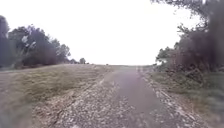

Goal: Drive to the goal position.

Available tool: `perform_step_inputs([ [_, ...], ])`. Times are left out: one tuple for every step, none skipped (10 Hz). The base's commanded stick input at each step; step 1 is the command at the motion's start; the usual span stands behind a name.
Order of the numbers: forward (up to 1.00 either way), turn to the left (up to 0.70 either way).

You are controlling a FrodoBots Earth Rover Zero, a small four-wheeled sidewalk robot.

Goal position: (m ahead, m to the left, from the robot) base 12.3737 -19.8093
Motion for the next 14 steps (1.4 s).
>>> perform_step_inputs([
  [0.6, -0.08],
  [0.6, 0.01],
  [0.6, 0.01],
  [0.6, -0.04],
  [0.6, -0.14],
  [0.6, -0.14],
  [0.6, 0.0],
  [0.6, -0.1],
  [0.6, -0.14],
  [0.6, -0.14],
  [0.6, -0.05],
  [0.6, 0.01],
  [0.6, 0.01],
  [0.6, 0.01],
])
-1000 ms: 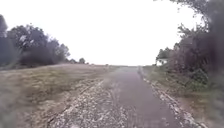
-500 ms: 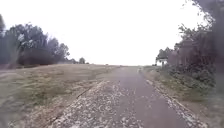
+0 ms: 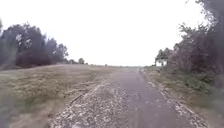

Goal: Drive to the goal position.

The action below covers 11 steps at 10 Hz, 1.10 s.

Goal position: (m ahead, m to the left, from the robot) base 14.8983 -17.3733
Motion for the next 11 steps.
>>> perform_step_inputs([
  [0.6, 0.01],
  [0.6, 0.01],
  [0.6, -0.02],
  [0.6, -0.11],
  [0.6, -0.14],
  [0.6, -0.14],
  [0.6, -0.14],
  [0.6, -0.14],
  [0.6, -0.14],
  [0.6, -0.14],
  [0.6, -0.14],
])
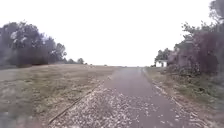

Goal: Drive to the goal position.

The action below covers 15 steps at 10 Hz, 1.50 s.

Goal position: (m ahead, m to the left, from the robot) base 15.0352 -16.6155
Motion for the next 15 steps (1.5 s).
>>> perform_step_inputs([
  [0.6, -0.14],
  [0.6, -0.14],
  [0.6, -0.14],
  [0.6, -0.14],
  [0.6, -0.14],
  [0.6, -0.14],
  [0.6, -0.14],
  [0.6, -0.14],
  [0.6, -0.14],
  [0.6, -0.14],
  [0.6, -0.14],
  [0.6, -0.14],
  [0.6, -0.14],
  [0.6, -0.14],
  [0.6, -0.14],
])
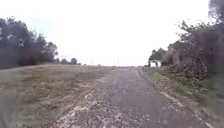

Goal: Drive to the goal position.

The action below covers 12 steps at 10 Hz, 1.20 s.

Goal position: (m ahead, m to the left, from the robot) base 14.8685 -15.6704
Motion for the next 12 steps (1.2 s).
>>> perform_step_inputs([
  [0.6, -0.14],
  [0.6, -0.14],
  [0.6, -0.14],
  [0.6, -0.14],
  [0.6, -0.14],
  [0.6, -0.14],
  [0.6, -0.14],
  [0.6, -0.14],
  [0.6, -0.14],
  [0.6, -0.14],
  [0.6, -0.14],
  [0.6, -0.14],
])
